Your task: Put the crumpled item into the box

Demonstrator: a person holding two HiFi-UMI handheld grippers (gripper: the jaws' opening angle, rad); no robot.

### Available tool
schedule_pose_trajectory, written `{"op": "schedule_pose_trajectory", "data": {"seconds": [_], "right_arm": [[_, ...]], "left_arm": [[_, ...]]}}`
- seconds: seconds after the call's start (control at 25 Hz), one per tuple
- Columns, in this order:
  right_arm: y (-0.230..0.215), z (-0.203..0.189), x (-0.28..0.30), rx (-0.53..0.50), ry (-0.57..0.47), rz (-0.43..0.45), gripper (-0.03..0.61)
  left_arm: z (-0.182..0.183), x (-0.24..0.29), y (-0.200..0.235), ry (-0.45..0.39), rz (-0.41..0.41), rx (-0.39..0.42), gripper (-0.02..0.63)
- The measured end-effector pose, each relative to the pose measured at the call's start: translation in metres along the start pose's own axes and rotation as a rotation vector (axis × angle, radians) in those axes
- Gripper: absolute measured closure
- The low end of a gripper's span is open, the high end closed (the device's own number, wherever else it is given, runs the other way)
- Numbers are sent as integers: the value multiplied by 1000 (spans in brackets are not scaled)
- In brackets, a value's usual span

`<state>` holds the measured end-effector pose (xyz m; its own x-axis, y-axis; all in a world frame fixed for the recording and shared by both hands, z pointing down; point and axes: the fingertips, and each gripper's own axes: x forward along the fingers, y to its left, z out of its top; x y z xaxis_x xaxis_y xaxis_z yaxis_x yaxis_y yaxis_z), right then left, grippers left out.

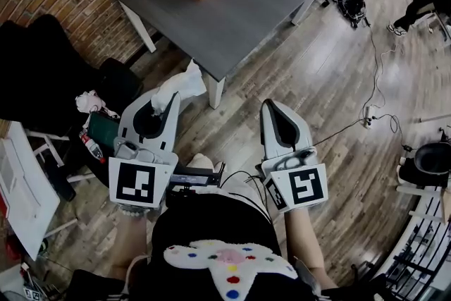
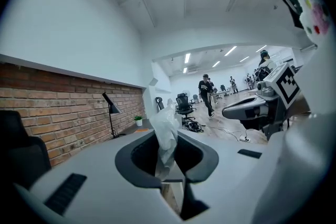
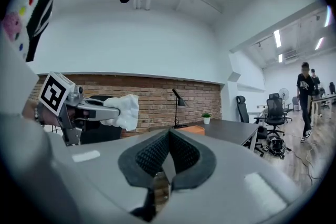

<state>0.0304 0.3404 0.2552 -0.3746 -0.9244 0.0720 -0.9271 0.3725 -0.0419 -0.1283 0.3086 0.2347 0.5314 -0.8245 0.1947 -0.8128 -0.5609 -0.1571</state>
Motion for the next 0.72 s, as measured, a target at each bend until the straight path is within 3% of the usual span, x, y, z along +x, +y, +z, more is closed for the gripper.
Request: {"op": "schedule_pose_trajectory", "data": {"seconds": [0.4,0.72], "right_arm": [[-11,-13,7,0,12,18,584],[-36,-6,38,-11,4,-12,584]], "left_arm": [[1,9,2,-25,33,4,558],[4,53,19,-44,12,2,558]]}}
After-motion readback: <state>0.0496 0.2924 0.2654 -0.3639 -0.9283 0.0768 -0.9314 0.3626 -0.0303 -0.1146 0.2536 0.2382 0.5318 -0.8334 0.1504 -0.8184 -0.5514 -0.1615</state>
